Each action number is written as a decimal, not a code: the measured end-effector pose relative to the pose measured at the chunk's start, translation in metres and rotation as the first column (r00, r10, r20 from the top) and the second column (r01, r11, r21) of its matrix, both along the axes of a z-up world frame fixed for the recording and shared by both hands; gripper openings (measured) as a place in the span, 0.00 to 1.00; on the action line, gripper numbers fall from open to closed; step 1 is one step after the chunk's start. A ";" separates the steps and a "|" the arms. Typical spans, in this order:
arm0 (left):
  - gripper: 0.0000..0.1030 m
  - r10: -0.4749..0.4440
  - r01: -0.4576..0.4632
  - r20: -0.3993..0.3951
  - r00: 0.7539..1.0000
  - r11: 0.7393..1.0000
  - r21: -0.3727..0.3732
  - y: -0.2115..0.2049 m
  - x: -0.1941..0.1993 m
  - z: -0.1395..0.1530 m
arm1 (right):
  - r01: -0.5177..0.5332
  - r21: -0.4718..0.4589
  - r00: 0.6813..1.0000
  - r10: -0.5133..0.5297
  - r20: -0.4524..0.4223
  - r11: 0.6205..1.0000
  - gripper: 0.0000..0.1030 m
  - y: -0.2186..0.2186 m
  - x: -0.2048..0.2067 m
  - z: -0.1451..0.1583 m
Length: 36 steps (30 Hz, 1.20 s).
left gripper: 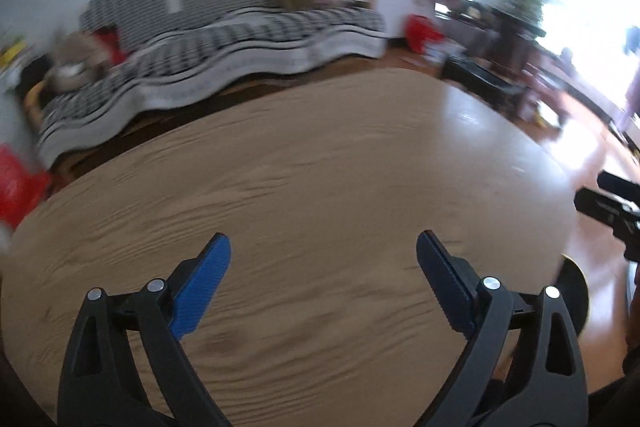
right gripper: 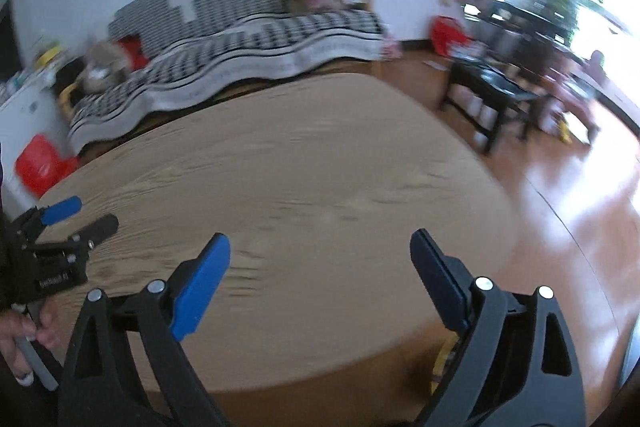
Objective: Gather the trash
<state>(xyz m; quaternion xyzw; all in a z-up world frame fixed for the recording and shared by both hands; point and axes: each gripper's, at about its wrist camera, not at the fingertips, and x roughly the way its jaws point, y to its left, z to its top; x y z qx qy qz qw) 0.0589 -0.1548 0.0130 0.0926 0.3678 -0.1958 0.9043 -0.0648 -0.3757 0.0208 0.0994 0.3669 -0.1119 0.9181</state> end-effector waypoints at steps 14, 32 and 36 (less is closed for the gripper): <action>0.89 0.266 -0.266 -0.018 0.964 0.964 0.028 0.158 0.029 -0.012 | -0.272 -0.065 0.961 0.267 -0.073 0.960 0.88 0.156 0.101 -0.031; 0.89 0.240 -0.240 -0.009 0.971 0.971 0.025 0.154 0.027 -0.011 | -0.276 -0.057 0.959 0.271 -0.082 0.959 0.88 0.155 0.111 -0.042; 0.89 0.240 -0.240 -0.011 0.971 0.970 0.028 0.152 0.026 -0.012 | -0.276 -0.059 0.959 0.271 -0.078 0.959 0.88 0.154 0.109 -0.040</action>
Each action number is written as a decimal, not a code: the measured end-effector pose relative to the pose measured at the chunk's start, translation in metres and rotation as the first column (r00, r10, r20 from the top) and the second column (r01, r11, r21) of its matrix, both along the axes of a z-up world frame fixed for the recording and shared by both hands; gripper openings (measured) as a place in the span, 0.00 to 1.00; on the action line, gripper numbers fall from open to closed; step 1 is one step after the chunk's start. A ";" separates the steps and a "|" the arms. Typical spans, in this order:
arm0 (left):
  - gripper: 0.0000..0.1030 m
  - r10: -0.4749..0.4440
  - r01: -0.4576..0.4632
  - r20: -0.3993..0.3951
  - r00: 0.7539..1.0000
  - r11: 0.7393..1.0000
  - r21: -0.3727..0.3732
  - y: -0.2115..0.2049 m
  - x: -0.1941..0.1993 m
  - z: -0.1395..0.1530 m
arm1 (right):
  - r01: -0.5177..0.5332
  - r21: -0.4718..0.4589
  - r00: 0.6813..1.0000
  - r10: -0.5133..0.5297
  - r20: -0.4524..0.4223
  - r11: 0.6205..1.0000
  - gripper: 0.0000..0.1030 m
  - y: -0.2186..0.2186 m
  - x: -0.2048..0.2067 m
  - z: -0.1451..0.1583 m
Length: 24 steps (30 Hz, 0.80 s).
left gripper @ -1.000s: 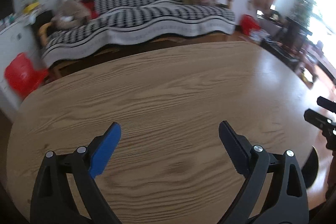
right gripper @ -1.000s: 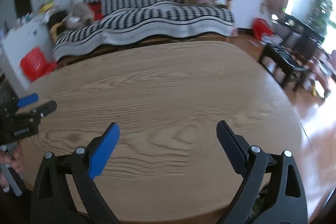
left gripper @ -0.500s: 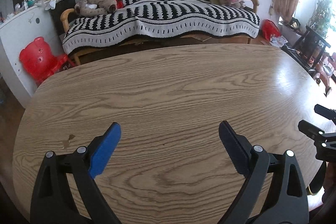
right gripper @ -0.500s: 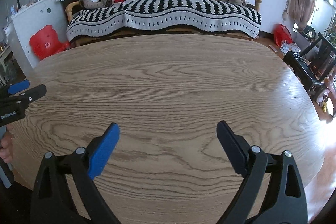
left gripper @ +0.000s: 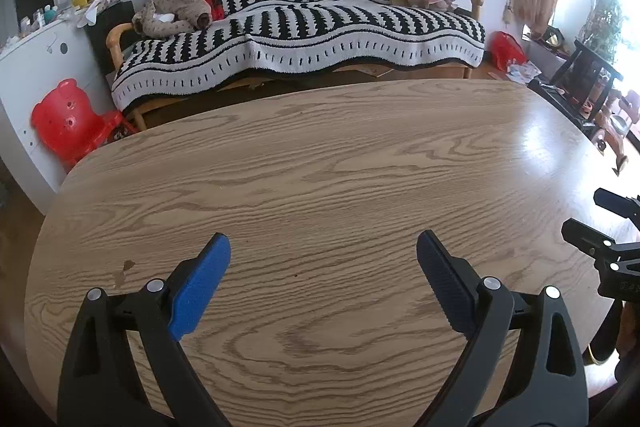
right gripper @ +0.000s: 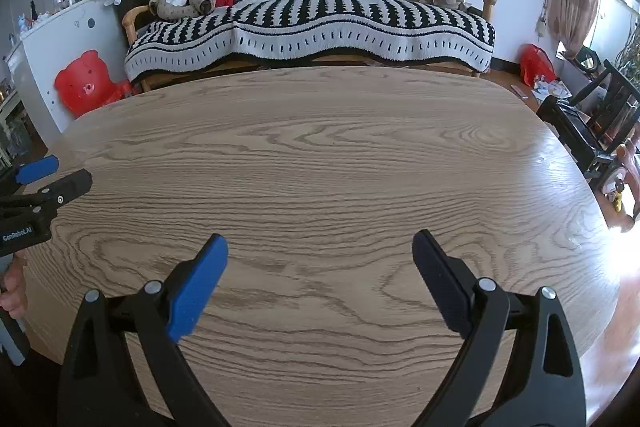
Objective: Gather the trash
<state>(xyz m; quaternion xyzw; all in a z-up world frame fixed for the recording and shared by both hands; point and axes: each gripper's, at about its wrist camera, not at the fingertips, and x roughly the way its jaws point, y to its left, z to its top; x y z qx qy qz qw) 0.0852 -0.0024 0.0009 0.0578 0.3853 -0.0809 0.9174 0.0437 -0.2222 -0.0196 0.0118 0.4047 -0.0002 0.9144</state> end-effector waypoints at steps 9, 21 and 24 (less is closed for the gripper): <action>0.89 -0.003 0.003 -0.001 1.000 1.000 0.001 0.000 0.001 0.000 | 0.009 0.003 1.000 -0.009 0.006 1.000 0.88 -0.004 -0.003 0.002; 0.89 0.001 -0.001 -0.001 1.000 1.000 0.001 0.000 -0.001 0.000 | 0.008 -0.001 1.000 -0.008 0.004 1.000 0.88 -0.003 -0.004 0.002; 0.89 -0.001 0.001 0.000 1.000 1.000 0.000 0.000 0.000 -0.001 | 0.007 -0.001 1.000 -0.007 0.004 1.000 0.88 -0.002 -0.004 0.002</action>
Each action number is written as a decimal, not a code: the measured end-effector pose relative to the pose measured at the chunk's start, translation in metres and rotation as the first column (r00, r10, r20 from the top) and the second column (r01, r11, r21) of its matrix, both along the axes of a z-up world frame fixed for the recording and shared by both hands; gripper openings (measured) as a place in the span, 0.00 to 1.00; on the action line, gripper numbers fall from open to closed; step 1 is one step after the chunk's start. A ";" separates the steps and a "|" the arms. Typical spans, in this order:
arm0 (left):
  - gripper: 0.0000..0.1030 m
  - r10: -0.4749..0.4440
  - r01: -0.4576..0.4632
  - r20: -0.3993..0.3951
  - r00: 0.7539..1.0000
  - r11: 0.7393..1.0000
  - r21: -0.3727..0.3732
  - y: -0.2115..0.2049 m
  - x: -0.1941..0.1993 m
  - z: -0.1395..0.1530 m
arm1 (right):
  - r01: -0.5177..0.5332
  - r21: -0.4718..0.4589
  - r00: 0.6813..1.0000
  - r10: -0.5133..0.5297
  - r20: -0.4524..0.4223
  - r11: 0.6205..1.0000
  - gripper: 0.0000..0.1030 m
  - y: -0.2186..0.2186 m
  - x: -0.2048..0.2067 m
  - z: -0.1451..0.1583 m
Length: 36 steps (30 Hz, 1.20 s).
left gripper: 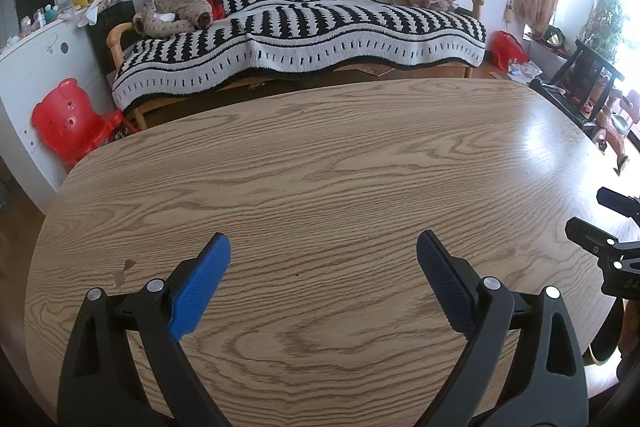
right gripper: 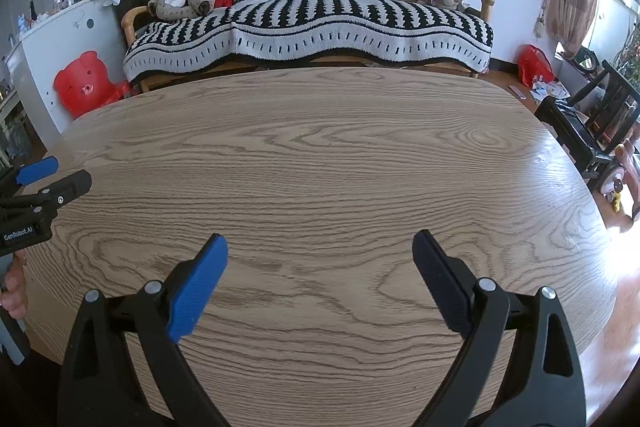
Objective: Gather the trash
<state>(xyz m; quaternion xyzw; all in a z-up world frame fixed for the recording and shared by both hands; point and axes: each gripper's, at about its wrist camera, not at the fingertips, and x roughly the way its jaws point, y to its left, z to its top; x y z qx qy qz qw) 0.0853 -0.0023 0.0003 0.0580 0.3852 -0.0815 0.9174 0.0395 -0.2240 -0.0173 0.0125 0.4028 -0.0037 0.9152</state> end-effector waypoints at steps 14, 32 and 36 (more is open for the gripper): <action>0.89 -0.003 0.003 0.000 1.000 1.000 0.003 0.000 -0.003 -0.001 | -0.001 0.000 1.000 0.001 0.000 1.000 0.88 0.001 0.000 0.000; 0.89 -0.003 0.003 -0.001 1.000 1.000 0.005 -0.001 -0.005 -0.001 | 0.000 0.001 1.000 0.000 0.000 1.000 0.88 0.001 0.000 0.000; 0.89 -0.002 0.002 -0.002 1.000 1.000 0.004 0.000 -0.005 -0.001 | 0.000 0.000 1.000 0.000 0.000 1.000 0.88 0.001 0.000 0.000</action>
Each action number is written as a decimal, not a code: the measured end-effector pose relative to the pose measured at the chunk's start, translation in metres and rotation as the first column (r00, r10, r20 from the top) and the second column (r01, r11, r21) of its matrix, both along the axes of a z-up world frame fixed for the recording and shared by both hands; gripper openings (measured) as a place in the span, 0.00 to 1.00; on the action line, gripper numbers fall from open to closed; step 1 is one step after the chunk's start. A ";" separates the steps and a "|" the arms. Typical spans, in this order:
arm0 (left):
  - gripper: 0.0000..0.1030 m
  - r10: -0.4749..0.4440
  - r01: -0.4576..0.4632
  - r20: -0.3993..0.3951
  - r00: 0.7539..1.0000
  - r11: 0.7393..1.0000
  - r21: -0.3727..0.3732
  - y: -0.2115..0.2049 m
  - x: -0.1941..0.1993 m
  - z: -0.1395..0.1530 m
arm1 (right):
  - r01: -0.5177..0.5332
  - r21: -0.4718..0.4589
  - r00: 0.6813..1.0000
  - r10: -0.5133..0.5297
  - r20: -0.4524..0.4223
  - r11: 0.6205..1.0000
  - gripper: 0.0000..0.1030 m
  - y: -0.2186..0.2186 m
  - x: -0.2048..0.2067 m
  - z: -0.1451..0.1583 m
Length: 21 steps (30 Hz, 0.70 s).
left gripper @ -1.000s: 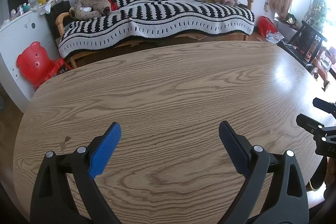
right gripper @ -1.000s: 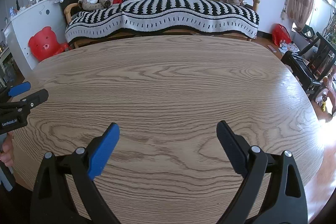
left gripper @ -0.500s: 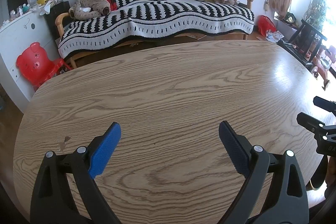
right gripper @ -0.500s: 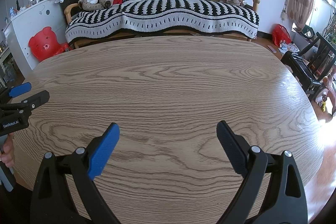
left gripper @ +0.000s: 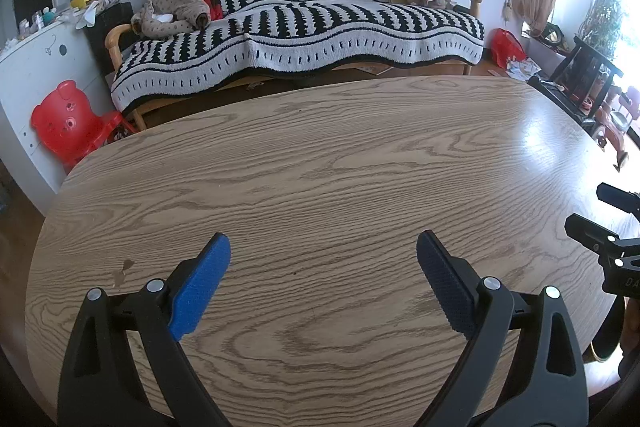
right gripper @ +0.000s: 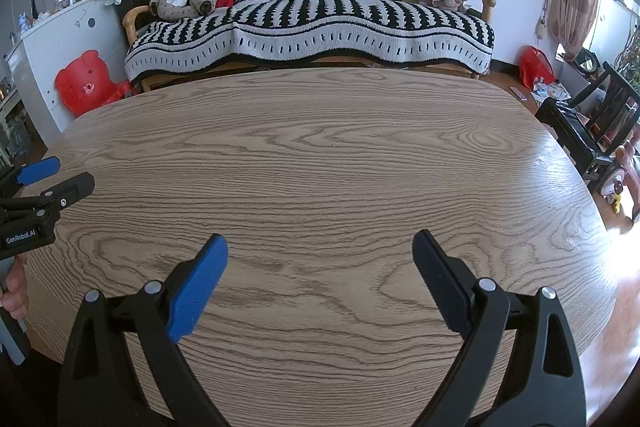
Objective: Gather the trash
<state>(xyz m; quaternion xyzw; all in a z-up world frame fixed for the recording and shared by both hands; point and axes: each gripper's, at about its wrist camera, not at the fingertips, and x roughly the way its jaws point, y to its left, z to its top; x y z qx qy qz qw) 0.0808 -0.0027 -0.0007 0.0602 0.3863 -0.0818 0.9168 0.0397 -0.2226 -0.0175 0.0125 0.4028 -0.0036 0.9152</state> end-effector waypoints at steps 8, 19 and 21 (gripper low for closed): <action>0.89 -0.002 0.002 -0.001 1.000 1.000 0.000 0.000 0.000 0.000 | 0.000 0.000 1.000 0.000 0.000 1.000 0.88 0.000 0.000 0.000; 0.89 -0.003 0.003 -0.014 1.000 1.000 -0.004 0.000 -0.001 -0.004 | 0.000 0.000 1.000 0.000 0.000 1.000 0.88 0.000 0.000 0.000; 0.89 0.001 -0.001 -0.016 1.000 1.000 -0.002 0.001 0.001 -0.003 | 0.000 0.001 1.000 0.000 0.001 1.000 0.88 0.000 0.000 0.000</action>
